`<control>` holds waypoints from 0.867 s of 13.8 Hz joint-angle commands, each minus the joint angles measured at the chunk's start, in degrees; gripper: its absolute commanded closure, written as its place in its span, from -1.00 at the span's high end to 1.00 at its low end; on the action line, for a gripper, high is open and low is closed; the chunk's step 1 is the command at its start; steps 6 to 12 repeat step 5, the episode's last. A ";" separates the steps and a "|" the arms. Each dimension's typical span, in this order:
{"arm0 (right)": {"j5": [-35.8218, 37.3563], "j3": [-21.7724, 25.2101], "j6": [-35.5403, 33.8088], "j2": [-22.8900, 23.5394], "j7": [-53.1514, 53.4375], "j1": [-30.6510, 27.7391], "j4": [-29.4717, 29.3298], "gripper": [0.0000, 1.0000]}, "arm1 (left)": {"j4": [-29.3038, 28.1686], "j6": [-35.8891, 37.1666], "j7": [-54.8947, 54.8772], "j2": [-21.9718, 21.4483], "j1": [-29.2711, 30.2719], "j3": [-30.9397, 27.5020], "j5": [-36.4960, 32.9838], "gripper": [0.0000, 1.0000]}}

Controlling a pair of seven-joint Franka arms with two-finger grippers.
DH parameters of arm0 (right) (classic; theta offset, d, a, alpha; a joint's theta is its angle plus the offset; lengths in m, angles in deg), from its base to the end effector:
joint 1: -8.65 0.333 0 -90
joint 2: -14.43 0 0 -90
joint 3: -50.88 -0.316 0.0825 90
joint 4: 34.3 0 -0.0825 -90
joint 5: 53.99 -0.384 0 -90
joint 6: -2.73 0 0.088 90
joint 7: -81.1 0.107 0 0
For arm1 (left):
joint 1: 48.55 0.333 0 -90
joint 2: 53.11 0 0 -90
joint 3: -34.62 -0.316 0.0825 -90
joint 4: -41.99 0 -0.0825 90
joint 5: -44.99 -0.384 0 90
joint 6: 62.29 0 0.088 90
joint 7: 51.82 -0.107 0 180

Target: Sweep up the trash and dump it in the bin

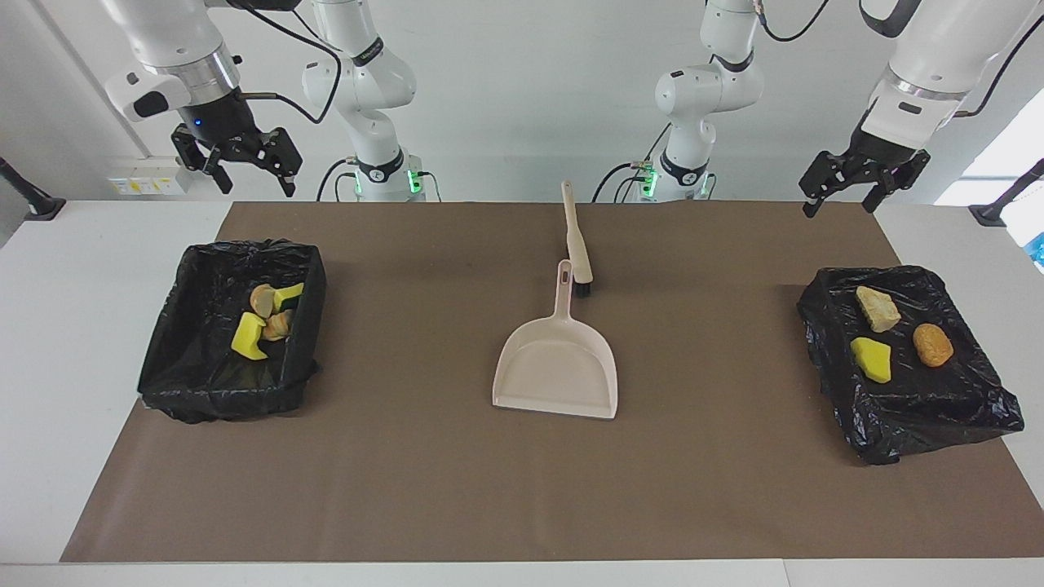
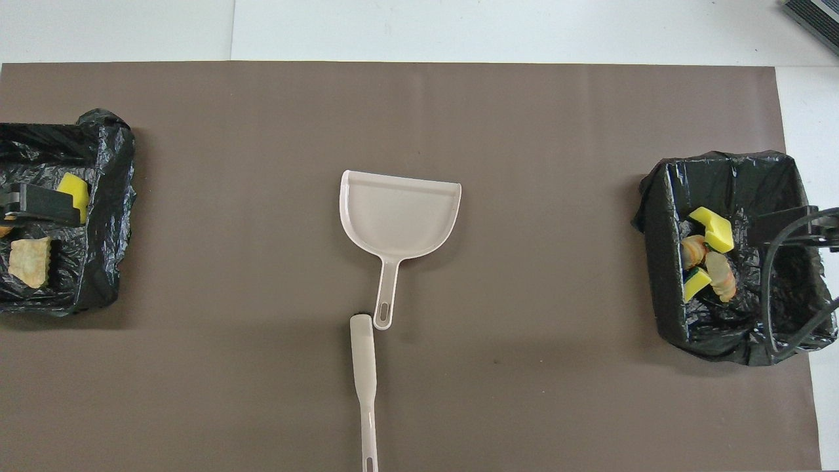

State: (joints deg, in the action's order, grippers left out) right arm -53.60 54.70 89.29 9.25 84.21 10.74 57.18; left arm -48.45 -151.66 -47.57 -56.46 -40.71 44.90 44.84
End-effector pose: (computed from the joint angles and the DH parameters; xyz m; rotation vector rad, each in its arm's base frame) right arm 0.5197 -0.0183 0.6556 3.1380 -0.1329 0.0068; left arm 0.5351 -0.0257 0.6512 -3.1298 -0.0497 -0.0619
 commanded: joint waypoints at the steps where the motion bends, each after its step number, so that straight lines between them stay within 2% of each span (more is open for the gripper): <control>1: -0.40 -0.04 -0.43 -0.63 0.06 -0.24 0.36 1.00 | -1.68 -1.33 -0.30 -1.13 -0.29 -0.27 0.05 1.00; 12: -0.40 -0.04 -0.52 -0.71 -0.03 -0.24 0.36 1.00 | -1.76 -1.33 -0.30 -1.13 -0.29 -0.27 0.32 1.00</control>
